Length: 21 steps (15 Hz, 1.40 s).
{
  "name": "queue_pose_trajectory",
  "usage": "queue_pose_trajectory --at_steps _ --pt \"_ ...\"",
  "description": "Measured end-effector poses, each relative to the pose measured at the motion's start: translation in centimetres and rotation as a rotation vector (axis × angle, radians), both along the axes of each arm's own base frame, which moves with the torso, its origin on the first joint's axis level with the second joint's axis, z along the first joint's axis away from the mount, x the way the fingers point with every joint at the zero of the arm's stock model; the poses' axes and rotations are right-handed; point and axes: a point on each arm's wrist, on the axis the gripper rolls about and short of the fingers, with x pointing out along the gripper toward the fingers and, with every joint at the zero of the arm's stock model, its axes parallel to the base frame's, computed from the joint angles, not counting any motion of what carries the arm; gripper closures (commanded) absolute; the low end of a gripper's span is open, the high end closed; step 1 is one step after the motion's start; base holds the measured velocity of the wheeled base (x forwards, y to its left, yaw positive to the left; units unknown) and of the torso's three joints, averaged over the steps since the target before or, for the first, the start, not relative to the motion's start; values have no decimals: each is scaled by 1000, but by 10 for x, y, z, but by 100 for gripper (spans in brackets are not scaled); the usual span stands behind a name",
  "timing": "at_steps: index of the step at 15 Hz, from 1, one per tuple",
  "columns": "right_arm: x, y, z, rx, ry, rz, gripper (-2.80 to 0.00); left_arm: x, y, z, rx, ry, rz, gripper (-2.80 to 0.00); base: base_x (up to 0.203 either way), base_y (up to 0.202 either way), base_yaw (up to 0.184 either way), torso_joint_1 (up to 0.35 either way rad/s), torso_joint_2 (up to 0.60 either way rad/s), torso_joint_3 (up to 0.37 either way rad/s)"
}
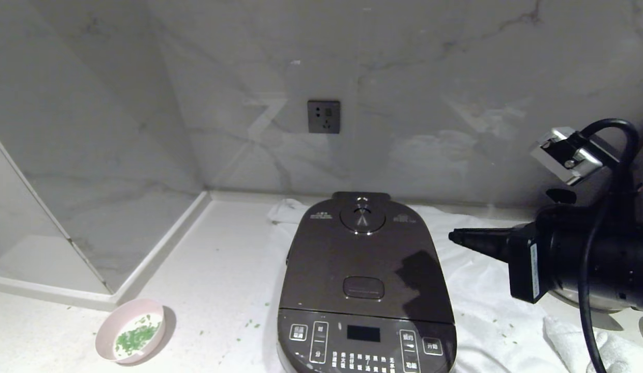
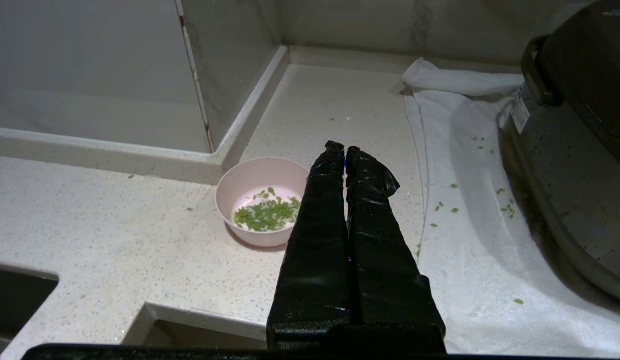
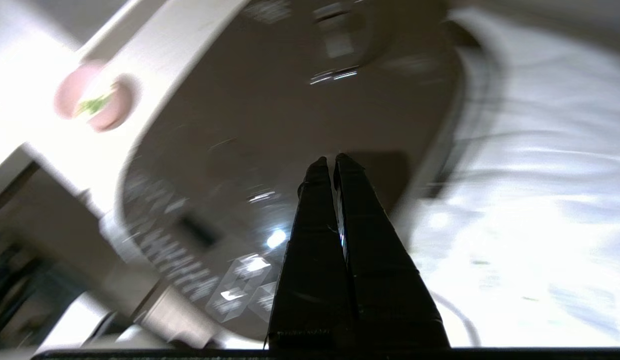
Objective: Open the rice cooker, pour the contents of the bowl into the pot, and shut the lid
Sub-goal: Open the rice cooker
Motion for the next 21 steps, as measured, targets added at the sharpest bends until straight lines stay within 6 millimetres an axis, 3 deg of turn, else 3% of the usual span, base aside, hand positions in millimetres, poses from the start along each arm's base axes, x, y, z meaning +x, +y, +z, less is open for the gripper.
queue_pose_trajectory --at_steps 3,8,11,17,21 --pt "-7 14 -5 64 138 125 0 0 0 0 -1 0 0 0 0 0 0 0 0 0" --pt "1 14 -13 133 311 226 0 0 0 0 -2 0 0 0 0 0 0 0 0 0" --pt "15 21 -25 114 361 219 0 0 0 0 -5 -1 1 0 0 0 0 0 0 0" --pt "63 36 -43 156 366 197 0 0 0 0 -5 -1 1 0 0 0 0 0 0 0" --pt "79 52 -51 139 396 205 0 0 0 0 -4 -1 0 0 0 0 0 0 0 0"
